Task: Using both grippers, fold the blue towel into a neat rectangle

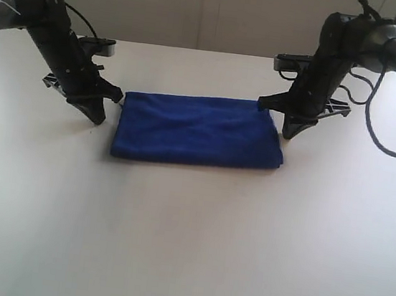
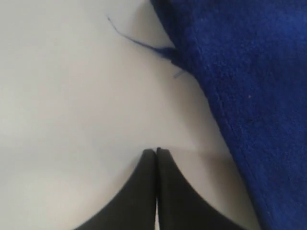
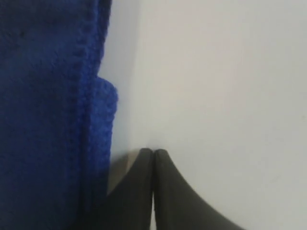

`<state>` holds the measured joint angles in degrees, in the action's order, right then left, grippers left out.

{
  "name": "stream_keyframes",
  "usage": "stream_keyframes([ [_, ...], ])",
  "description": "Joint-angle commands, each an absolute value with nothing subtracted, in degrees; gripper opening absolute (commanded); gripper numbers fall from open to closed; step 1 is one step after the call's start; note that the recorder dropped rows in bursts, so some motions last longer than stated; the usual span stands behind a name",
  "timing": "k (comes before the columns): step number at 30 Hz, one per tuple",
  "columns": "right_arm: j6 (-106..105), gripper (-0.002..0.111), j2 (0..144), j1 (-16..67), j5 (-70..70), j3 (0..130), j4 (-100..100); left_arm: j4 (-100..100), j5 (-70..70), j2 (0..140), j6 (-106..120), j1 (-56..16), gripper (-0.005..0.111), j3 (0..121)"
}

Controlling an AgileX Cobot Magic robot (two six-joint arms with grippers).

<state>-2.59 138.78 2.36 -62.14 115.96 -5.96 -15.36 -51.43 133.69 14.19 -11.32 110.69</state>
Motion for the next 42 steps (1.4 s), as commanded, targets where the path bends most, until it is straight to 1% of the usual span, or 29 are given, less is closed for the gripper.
stream_keyframes([
  [1, -2.35, 0.000, 139.31, 2.24, -63.65, 115.83, -5.90, -15.77, -54.64, 134.76, 13.69, -11.40, 0.000, 110.40],
  [16, -2.69, 0.000, 138.24, 4.30, -69.44, 115.80, -6.08, -17.36, -61.18, 134.76, 14.04, -11.62, 0.000, 110.40],
  [22, -2.69, 0.000, 138.03, 4.23, -69.54, 114.91, -6.08, -18.96, -58.89, 134.76, 15.21, -14.23, 0.000, 110.40],
  [28, -2.94, 0.000, 137.51, 4.23, -69.87, 112.28, -6.77, -18.15, -59.18, 134.76, 15.08, -15.30, 0.000, 110.40],
  [37, -4.00, 0.000, 132.88, 4.23, -66.15, 103.96, -7.27, -16.30, -60.69, 134.48, 16.63, -15.30, 0.000, 108.38],
  [42, -3.89, 0.000, 129.03, 4.23, -64.64, 103.30, -4.13, -11.85, -58.95, 131.00, 16.49, -15.30, 0.000, 108.38],
])
